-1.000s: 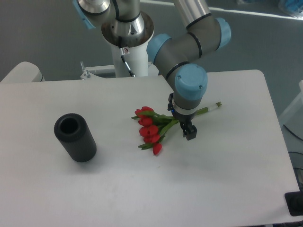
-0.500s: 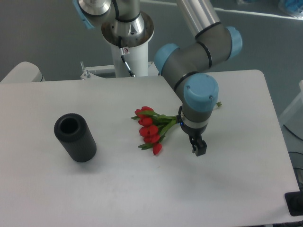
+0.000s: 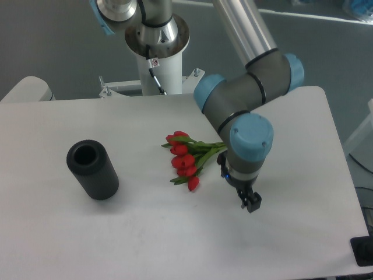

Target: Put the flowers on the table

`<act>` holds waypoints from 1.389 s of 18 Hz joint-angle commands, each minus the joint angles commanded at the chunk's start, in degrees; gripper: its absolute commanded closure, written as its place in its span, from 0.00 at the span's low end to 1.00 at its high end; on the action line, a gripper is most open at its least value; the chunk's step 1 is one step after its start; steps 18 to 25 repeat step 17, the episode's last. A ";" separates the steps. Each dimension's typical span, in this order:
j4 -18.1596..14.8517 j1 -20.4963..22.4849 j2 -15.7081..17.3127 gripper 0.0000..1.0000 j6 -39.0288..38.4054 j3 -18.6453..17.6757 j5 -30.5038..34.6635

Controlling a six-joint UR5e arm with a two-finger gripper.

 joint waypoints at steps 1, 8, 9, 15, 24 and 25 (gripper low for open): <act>0.00 0.00 -0.18 0.00 0.00 0.09 0.00; 0.09 -0.09 -1.32 0.00 -0.18 -0.08 -0.09; 0.09 -0.09 -1.32 0.00 -0.09 0.00 -0.09; 0.18 -0.09 -1.41 0.00 -0.09 -0.08 0.00; 0.18 -0.09 -1.32 0.00 -0.09 -0.17 -0.09; 0.18 -0.09 -1.32 0.00 -0.09 -0.17 -0.09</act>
